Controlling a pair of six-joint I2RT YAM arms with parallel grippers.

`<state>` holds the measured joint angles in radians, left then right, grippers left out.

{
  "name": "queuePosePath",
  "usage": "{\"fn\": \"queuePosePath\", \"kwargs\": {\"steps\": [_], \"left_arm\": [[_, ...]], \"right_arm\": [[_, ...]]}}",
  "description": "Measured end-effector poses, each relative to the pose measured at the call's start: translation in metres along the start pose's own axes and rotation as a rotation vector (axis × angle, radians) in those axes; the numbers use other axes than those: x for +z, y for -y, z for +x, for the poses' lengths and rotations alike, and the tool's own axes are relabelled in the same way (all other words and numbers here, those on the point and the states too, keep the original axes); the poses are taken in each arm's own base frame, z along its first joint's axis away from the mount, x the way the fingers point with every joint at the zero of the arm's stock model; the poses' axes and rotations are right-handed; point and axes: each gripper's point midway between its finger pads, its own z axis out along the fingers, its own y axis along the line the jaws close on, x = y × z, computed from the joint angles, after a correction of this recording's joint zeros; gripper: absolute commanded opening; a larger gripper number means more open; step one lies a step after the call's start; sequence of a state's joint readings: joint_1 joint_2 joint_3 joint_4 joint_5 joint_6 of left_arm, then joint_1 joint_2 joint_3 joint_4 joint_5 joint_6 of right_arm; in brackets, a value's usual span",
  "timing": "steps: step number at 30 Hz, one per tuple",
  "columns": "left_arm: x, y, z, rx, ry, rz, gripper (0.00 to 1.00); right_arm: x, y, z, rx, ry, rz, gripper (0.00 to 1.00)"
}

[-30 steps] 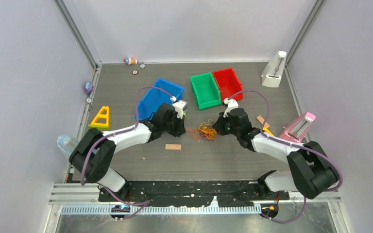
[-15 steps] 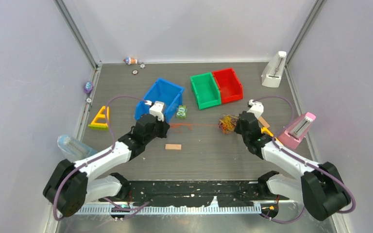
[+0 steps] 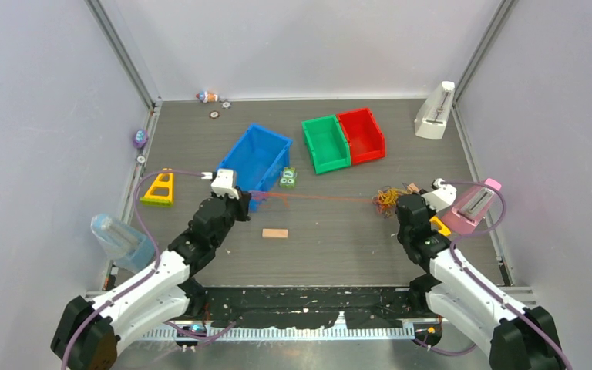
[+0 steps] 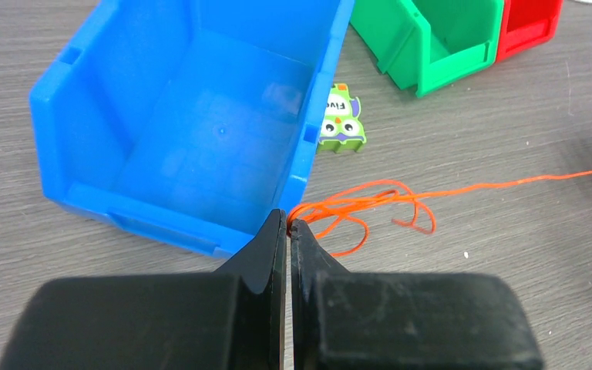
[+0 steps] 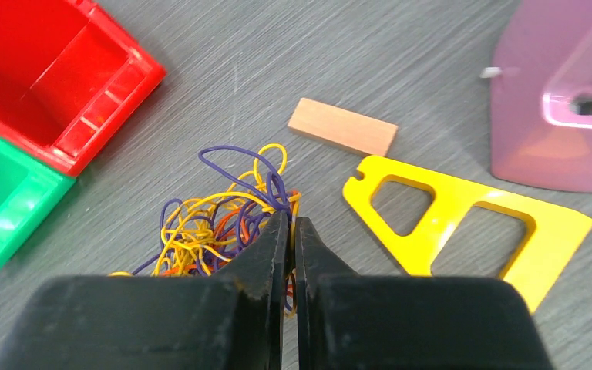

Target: Untangle the cables

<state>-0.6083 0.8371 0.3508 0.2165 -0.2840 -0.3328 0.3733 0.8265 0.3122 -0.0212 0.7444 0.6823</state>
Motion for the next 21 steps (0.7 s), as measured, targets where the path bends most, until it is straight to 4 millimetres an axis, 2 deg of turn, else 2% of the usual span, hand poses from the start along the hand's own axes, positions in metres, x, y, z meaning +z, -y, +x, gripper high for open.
{"fn": "queuePosePath", "kwargs": {"steps": [2, 7, 13, 18, 21], "left_arm": [[-0.003, -0.001, -0.006, -0.006, 0.022, -0.001, 0.0], [-0.011, -0.006, -0.019, -0.02, 0.081, -0.019, 0.0], [-0.029, -0.031, -0.038, -0.058, 0.154, -0.109, 0.0], [-0.043, -0.056, -0.048, -0.091, 0.163, -0.192, 0.0], [-0.048, -0.059, -0.054, -0.103, 0.16, -0.205, 0.0]], "right_arm": [[-0.002, 0.009, -0.003, 0.028, 0.025, 0.027, 0.05], [-0.003, 0.018, -0.009, 0.065, 0.061, 0.058, 0.05], [0.0, 0.032, -0.01, 0.075, 0.073, 0.116, 0.05], [0.001, 0.034, -0.008, 0.074, 0.067, 0.126, 0.05], [0.002, 0.035, -0.003, 0.056, 0.05, 0.132, 0.05]]}}
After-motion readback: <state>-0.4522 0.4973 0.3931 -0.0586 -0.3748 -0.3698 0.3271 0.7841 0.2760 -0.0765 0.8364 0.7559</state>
